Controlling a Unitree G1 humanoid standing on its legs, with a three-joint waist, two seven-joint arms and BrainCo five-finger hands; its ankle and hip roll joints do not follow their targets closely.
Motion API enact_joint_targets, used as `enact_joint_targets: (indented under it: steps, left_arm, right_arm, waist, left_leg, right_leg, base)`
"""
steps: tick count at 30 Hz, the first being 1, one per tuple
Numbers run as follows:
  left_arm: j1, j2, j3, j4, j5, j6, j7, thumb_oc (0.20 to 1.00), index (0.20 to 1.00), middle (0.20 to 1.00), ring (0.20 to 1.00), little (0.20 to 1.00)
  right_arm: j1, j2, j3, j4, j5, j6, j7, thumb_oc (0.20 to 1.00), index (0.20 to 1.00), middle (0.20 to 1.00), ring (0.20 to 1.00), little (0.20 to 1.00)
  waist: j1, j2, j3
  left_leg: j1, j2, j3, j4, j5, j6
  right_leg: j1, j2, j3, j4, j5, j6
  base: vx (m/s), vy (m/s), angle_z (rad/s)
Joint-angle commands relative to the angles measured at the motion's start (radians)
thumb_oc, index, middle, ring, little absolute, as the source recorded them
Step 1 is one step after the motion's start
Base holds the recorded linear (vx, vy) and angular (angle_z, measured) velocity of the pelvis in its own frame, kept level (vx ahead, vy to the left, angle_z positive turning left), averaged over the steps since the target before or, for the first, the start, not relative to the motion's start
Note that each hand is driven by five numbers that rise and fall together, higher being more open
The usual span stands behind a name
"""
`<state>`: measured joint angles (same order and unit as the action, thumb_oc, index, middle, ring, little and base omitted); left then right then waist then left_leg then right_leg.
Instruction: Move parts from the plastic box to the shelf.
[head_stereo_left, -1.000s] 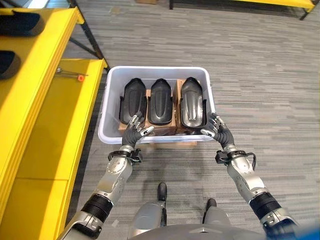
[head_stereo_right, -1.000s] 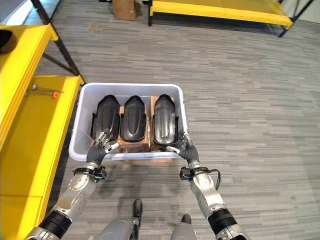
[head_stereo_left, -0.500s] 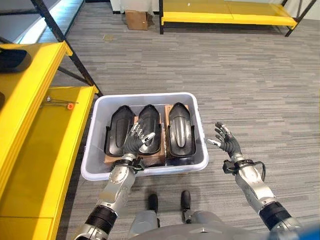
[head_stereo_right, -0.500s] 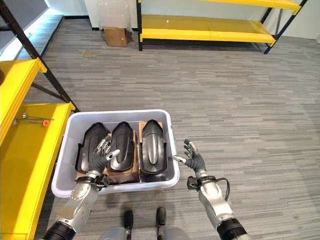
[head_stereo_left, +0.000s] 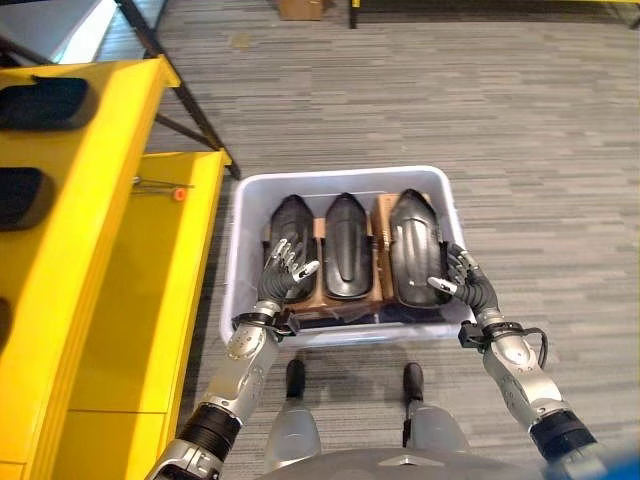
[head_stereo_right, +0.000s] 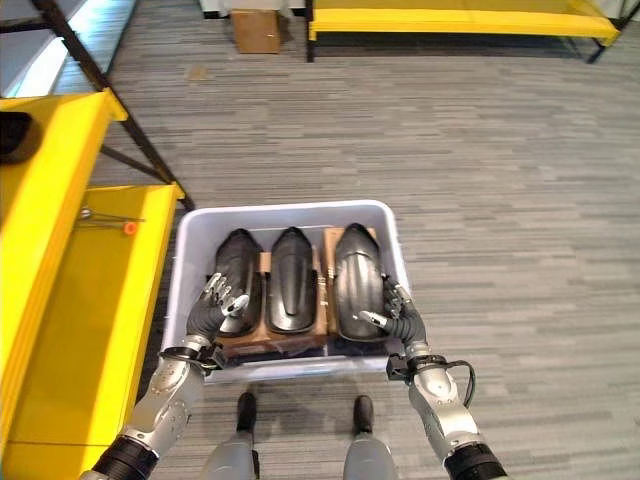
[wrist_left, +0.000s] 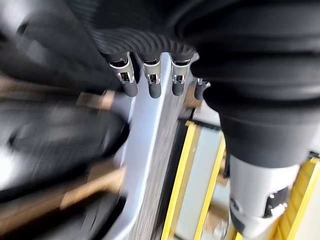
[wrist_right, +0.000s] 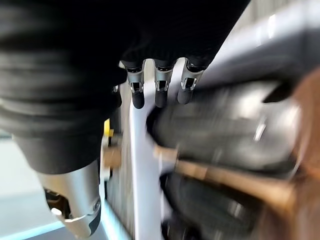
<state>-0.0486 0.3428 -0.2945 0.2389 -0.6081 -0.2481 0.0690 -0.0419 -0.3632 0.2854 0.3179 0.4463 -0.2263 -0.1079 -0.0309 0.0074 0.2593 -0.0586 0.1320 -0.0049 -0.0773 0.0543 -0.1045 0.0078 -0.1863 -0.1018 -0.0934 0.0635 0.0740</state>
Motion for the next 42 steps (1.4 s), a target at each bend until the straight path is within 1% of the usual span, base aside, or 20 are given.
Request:
enact_joint_targets:
  steps: [1, 7, 13, 18, 19, 20, 21, 22, 24, 27, 29, 30, 33, 35, 39, 40, 42]
  left_arm:
    - [-0.010, 0.003, 0.020, -0.039, 0.029, -0.051, -0.026, 1.000, 1.000, 1.000, 1.000, 1.000]
    - [-0.027, 0.019, 0.026, -0.047, 0.034, -0.056, -0.025, 1.000, 1.000, 1.000, 1.000, 1.000]
    - [-0.074, 0.033, 0.020, -0.056, 0.047, -0.069, -0.011, 1.000, 1.000, 1.000, 1.000, 1.000]
    - [-0.084, 0.033, 0.018, -0.057, 0.049, -0.071, -0.008, 1.000, 1.000, 1.000, 1.000, 1.000]
    - [-0.113, 0.033, 0.011, -0.063, 0.053, -0.079, 0.002, 1.000, 1.000, 1.000, 1.000, 1.000]
    - [-0.193, 0.027, -0.010, -0.071, 0.048, -0.104, 0.029, 1.000, 1.000, 1.000, 1.000, 1.000]
    - [-0.208, 0.024, -0.014, -0.071, 0.048, -0.108, 0.037, 1.000, 1.000, 1.000, 1.000, 1.000]
    - [-0.246, 0.015, -0.023, -0.059, 0.050, -0.122, 0.055, 1.000, 1.000, 1.000, 1.000, 1.000]
    - [-0.258, 0.011, -0.028, -0.059, 0.050, -0.125, 0.061, 1.000, 1.000, 1.000, 1.000, 1.000]
    - [-0.304, 0.006, -0.020, -0.062, 0.051, -0.137, 0.086, 1.000, 1.000, 1.000, 1.000, 1.000]
    - [-0.311, 0.003, -0.011, -0.064, 0.056, -0.143, 0.097, 1.000, 1.000, 1.000, 1.000, 1.000]
    - [-0.327, -0.001, -0.004, -0.062, 0.067, -0.148, 0.112, 1.000, 1.000, 1.000, 1.000, 1.000]
    - [-0.349, -0.008, 0.011, -0.074, 0.077, -0.163, 0.137, 1.000, 1.000, 1.000, 1.000, 1.000]
    - [-0.348, -0.010, 0.013, -0.085, 0.077, -0.167, 0.140, 1.000, 1.000, 1.000, 1.000, 1.000]
    - [-0.348, -0.012, 0.015, -0.089, 0.078, -0.168, 0.142, 1.000, 1.000, 1.000, 1.000, 1.000]
    - [-0.344, -0.009, 0.024, -0.106, 0.081, -0.174, 0.146, 1.000, 1.000, 1.000, 1.000, 1.000]
    - [-0.337, -0.008, 0.024, -0.118, 0.085, -0.174, 0.145, 1.000, 1.000, 1.000, 1.000, 1.000]
  right_arm:
    - [-0.051, -0.004, -0.012, -0.034, -0.022, -0.062, -0.002, 1.000, 1.000, 1.000, 1.000, 1.000]
    - [-0.071, 0.006, -0.015, -0.046, -0.034, -0.062, -0.008, 1.000, 1.000, 1.000, 1.000, 1.000]
    - [-0.129, 0.005, -0.025, -0.063, -0.060, -0.079, -0.035, 1.000, 1.000, 1.000, 1.000, 1.000]
    - [-0.139, 0.002, -0.029, -0.062, -0.074, -0.081, -0.043, 1.000, 1.000, 1.000, 1.000, 1.000]
    - [-0.176, -0.004, -0.035, -0.060, -0.092, -0.089, -0.067, 1.000, 1.000, 1.000, 1.000, 1.000]
    - [-0.277, -0.003, -0.044, -0.027, -0.110, -0.106, -0.130, 1.000, 1.000, 1.000, 1.000, 1.000]
    - [-0.294, -0.001, -0.047, -0.020, -0.112, -0.110, -0.142, 1.000, 1.000, 1.000, 1.000, 1.000]
    - [-0.351, 0.004, -0.031, 0.021, -0.116, -0.114, -0.160, 1.000, 1.000, 1.000, 1.000, 1.000]
    - [-0.376, 0.001, -0.021, 0.039, -0.124, -0.113, -0.167, 1.000, 1.000, 1.000, 1.000, 1.000]
    - [-0.462, -0.002, -0.016, 0.068, -0.155, -0.113, -0.210, 1.000, 1.000, 1.000, 1.000, 1.000]
    - [-0.477, -0.008, -0.027, 0.061, -0.190, -0.114, -0.233, 1.000, 1.000, 1.000, 1.000, 1.000]
    - [-0.494, -0.013, -0.045, 0.053, -0.226, -0.120, -0.267, 1.000, 1.000, 1.000, 1.000, 1.000]
    - [-0.480, -0.044, -0.096, 0.026, -0.302, -0.126, -0.323, 1.000, 1.000, 1.000, 1.000, 1.000]
    - [-0.466, -0.053, -0.110, 0.023, -0.326, -0.127, -0.345, 1.000, 1.000, 1.000, 1.000, 1.000]
    - [-0.458, -0.055, -0.118, 0.019, -0.334, -0.127, -0.351, 1.000, 1.000, 1.000, 1.000, 1.000]
    - [-0.435, -0.063, -0.146, -0.004, -0.353, -0.135, -0.368, 1.000, 1.000, 1.000, 1.000, 1.000]
    - [-0.404, -0.063, -0.167, -0.035, -0.367, -0.142, -0.378, 1.000, 1.000, 1.000, 1.000, 1.000]
  waist:
    - [0.020, -0.028, -0.059]
    - [0.021, -0.049, -0.068]
    - [0.021, -0.059, -0.055]
    - [0.021, -0.059, -0.052]
    - [0.022, -0.058, -0.036]
    - [0.023, -0.051, -0.004]
    - [0.024, -0.051, 0.004]
    - [0.030, -0.048, 0.022]
    - [0.033, -0.047, 0.031]
    - [0.043, -0.039, 0.058]
    - [0.045, -0.037, 0.068]
    - [0.046, -0.037, 0.082]
    - [0.037, -0.038, 0.106]
    - [0.034, -0.039, 0.111]
    - [0.033, -0.039, 0.114]
    - [0.027, -0.042, 0.121]
    - [0.018, -0.044, 0.121]
  left_leg:
    - [-0.038, 0.036, -0.004, 0.124, -0.044, 0.016]
    - [-0.061, 0.002, 0.018, 0.161, -0.085, 0.034]
    - [-0.091, -0.006, 0.039, 0.179, -0.092, 0.039]
    - [-0.098, -0.007, 0.038, 0.181, -0.093, 0.039]
    - [-0.117, -0.008, 0.039, 0.185, -0.089, 0.038]
    - [-0.174, -0.010, 0.032, 0.185, -0.070, 0.033]
    - [-0.183, -0.011, 0.032, 0.184, -0.066, 0.032]
    - [-0.203, -0.011, 0.032, 0.178, -0.053, 0.031]
    - [-0.210, -0.013, 0.033, 0.177, -0.050, 0.032]
    - [-0.245, -0.019, 0.033, 0.178, -0.043, 0.032]
    - [-0.259, -0.018, 0.036, 0.183, -0.042, 0.031]
    - [-0.276, -0.019, 0.036, 0.190, -0.042, 0.031]
    - [-0.306, -0.019, 0.034, 0.202, -0.042, 0.031]
    - [-0.314, -0.019, 0.032, 0.204, -0.042, 0.031]
    - [-0.316, -0.019, 0.033, 0.204, -0.042, 0.031]
    - [-0.323, -0.018, 0.032, 0.205, -0.043, 0.032]
    - [-0.332, -0.016, 0.035, 0.208, -0.044, 0.032]
  right_leg:
    - [-0.020, 0.009, 0.037, 0.109, -0.037, 0.056]
    - [-0.036, -0.026, 0.048, 0.099, -0.018, 0.080]
    - [-0.063, -0.038, 0.055, 0.085, 0.004, 0.090]
    - [-0.068, -0.039, 0.054, 0.085, 0.005, 0.090]
    - [-0.081, -0.043, 0.050, 0.082, 0.011, 0.090]
    - [-0.127, -0.046, 0.034, 0.074, 0.028, 0.091]
    - [-0.134, -0.046, 0.032, 0.073, 0.031, 0.090]
    - [-0.155, -0.048, 0.026, 0.068, 0.042, 0.092]
    - [-0.160, -0.049, 0.025, 0.066, 0.047, 0.091]
    - [-0.198, -0.052, 0.027, 0.062, 0.062, 0.094]
    - [-0.208, -0.053, 0.026, 0.062, 0.066, 0.094]
    - [-0.222, -0.052, 0.024, 0.063, 0.068, 0.094]
    - [-0.246, -0.052, 0.022, 0.065, 0.073, 0.094]
    - [-0.252, -0.049, 0.024, 0.065, 0.073, 0.094]
    - [-0.254, -0.049, 0.023, 0.065, 0.073, 0.094]
    - [-0.259, -0.047, 0.025, 0.064, 0.074, 0.093]
    - [-0.269, -0.045, 0.028, 0.064, 0.074, 0.092]
  base:
    - [0.03, 0.195, 0.06]
    - [0.02, 0.092, -0.06]
    - [0.00, 0.031, -0.18]
    - [-0.01, 0.002, -0.05]
    - [-0.14, -0.028, 0.01]
    - [-0.16, -0.036, 0.11]
    - [-0.16, -0.054, 0.18]
    - [-0.05, -0.026, 0.17]
    - [-0.05, -0.015, 0.06]
    - [-0.07, -0.004, 0.02]
    - [-0.04, -0.017, 0.00]
    - [-0.04, -0.023, -0.01]
    - [-0.04, -0.037, 0.03]
    - [0.00, -0.017, 0.01]
    - [0.00, 0.000, 0.00]
    - [0.00, 0.000, 0.00]
    - [0.00, -0.016, 0.00]
